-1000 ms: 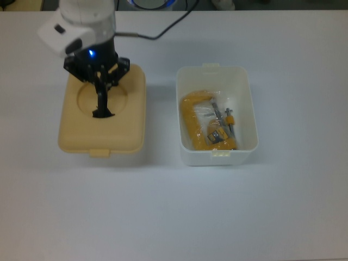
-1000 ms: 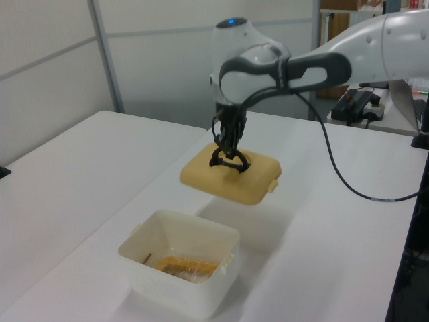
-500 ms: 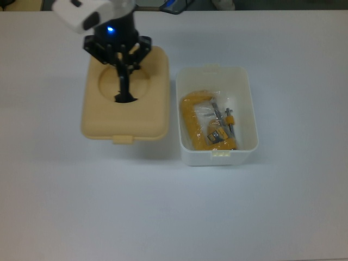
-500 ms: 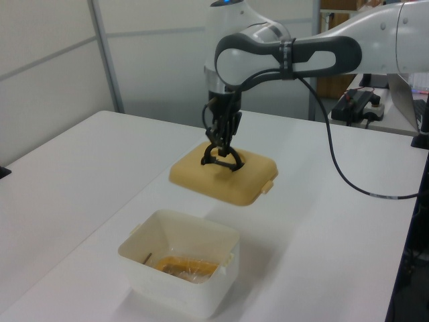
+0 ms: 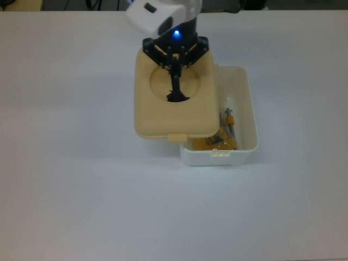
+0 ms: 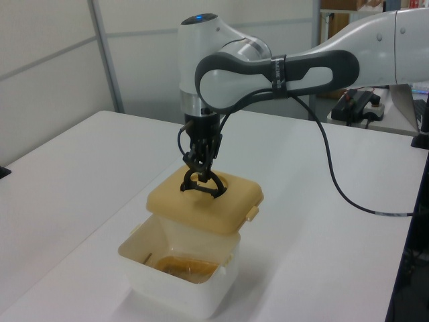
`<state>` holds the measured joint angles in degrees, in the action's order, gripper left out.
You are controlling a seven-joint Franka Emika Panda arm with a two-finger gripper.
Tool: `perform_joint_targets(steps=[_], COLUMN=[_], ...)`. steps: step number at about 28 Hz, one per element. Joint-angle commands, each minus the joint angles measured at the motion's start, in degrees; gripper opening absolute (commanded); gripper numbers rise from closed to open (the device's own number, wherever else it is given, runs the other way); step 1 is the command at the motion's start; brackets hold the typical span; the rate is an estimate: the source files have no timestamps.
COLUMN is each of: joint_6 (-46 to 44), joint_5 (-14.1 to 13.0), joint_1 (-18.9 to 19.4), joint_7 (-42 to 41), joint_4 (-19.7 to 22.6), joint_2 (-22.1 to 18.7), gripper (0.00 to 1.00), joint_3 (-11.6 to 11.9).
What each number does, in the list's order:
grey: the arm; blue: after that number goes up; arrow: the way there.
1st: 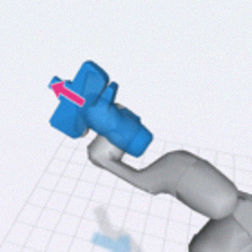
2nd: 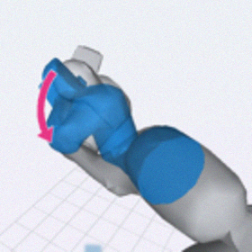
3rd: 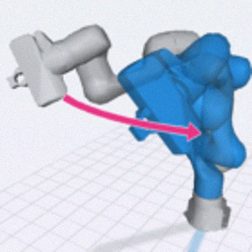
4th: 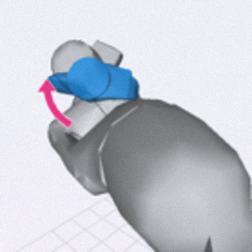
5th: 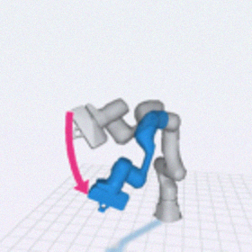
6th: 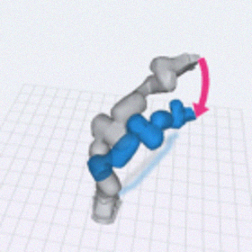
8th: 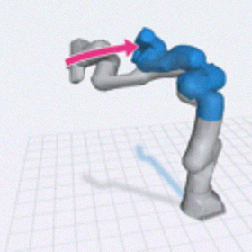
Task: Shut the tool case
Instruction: 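Lower the lid onto the rim of the white case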
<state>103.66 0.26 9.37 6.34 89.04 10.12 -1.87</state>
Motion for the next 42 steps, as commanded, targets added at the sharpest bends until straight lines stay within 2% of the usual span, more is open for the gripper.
perform_joint_targets(steps=[1,11,21,28,33,42], joint_6=[-0.83,-0.04,4.89,6.2,7.79,7.96], joint_5=[-0.17,-0.26,0.35,0.7,2.2,2.81], joint_1=[3.37,5.66,7.42,8.83,9.0,9.0], joint_7=[2.45,6.32,12.38,14.14,14.23,14.14], joint_4=[0.96,0.78,0.96,0.87,0.69,0.34], joint_2=[0.25,1.22,2.18,3.41,4.29,4.91], gripper=[0.0,0.0,0.0,0.0,0.0,0.0], joint_3=[0.37,0.37,0.28,0.28,0.28,0.28])
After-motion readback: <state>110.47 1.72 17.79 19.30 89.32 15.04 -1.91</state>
